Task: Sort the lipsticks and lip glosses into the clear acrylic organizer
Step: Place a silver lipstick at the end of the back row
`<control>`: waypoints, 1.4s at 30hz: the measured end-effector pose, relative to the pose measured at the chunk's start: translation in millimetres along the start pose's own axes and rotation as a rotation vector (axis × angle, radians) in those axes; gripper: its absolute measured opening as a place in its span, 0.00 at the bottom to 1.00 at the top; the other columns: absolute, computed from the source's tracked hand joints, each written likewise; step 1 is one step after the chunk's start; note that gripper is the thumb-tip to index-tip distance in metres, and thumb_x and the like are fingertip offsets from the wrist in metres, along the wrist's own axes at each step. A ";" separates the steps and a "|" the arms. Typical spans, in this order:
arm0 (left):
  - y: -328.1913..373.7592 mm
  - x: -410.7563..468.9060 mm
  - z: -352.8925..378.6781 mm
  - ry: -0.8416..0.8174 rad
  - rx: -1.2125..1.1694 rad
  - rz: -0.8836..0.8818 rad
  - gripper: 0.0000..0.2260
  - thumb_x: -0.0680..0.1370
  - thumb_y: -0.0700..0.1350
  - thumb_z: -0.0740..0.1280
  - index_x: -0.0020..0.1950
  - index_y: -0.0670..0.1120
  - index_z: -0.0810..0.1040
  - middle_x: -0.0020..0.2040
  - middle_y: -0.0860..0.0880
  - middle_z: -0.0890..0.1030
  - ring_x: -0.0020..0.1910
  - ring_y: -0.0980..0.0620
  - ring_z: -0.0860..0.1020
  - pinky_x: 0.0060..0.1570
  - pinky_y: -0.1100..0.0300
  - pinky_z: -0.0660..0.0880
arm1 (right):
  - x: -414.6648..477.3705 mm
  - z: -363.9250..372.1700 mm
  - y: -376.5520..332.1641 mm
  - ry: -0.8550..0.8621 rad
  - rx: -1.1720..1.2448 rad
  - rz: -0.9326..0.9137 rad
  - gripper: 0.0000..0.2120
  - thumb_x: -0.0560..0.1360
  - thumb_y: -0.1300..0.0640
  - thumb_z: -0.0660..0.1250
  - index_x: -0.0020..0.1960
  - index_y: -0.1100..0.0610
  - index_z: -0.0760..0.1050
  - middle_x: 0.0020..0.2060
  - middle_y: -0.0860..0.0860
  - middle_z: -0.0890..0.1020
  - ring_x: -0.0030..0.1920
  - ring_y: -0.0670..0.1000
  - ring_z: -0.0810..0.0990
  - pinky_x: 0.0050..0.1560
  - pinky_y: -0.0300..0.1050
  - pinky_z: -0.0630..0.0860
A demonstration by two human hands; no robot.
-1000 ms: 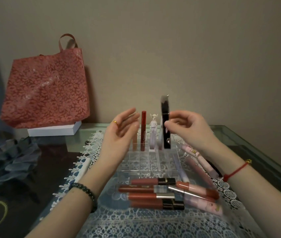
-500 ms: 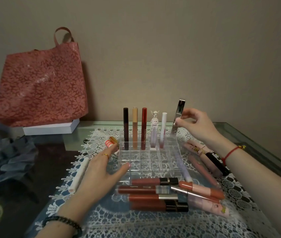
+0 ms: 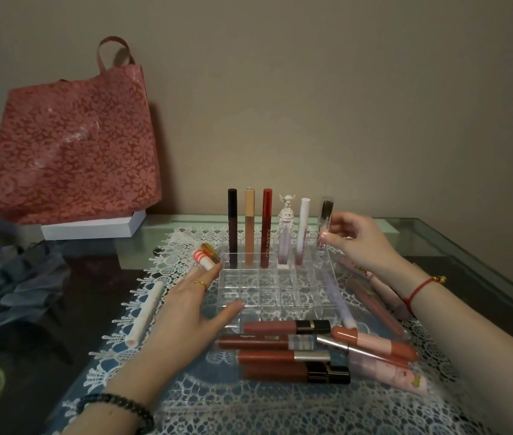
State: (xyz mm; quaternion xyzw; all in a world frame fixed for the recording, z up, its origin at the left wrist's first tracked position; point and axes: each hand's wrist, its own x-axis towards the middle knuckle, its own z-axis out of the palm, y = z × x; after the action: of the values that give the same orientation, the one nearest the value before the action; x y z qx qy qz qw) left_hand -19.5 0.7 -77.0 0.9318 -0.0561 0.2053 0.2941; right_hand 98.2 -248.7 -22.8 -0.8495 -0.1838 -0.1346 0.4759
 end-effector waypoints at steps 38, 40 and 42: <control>2.6 -5.4 -4.0 0.032 -0.046 0.064 0.38 0.64 0.66 0.59 0.70 0.49 0.63 0.67 0.49 0.69 0.66 0.53 0.66 0.66 0.56 0.61 | -65.5 -58.1 -11.7 0.083 -0.140 -0.050 0.14 0.68 0.53 0.69 0.53 0.47 0.73 0.44 0.44 0.79 0.45 0.44 0.78 0.47 0.40 0.75; 2.9 -5.3 -4.3 0.022 -0.040 0.059 0.38 0.64 0.66 0.59 0.70 0.48 0.62 0.68 0.48 0.68 0.67 0.53 0.65 0.67 0.54 0.61 | -77.8 -53.9 -7.1 0.071 -0.218 -0.021 0.17 0.65 0.46 0.67 0.53 0.46 0.73 0.45 0.43 0.78 0.45 0.41 0.76 0.45 0.37 0.74; 2.8 -4.7 -4.3 0.004 -0.024 0.042 0.38 0.65 0.66 0.59 0.70 0.49 0.61 0.69 0.48 0.67 0.68 0.52 0.65 0.67 0.52 0.62 | -87.5 -48.1 1.1 0.066 -0.277 0.005 0.17 0.68 0.48 0.68 0.56 0.48 0.73 0.46 0.44 0.78 0.45 0.40 0.75 0.41 0.33 0.72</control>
State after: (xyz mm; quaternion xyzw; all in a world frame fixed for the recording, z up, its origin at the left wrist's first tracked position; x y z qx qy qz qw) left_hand -25.9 0.7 -74.3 0.9263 -0.0776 0.2129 0.3012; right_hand 17.7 -306.6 -34.4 -0.9025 -0.1456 -0.1855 0.3604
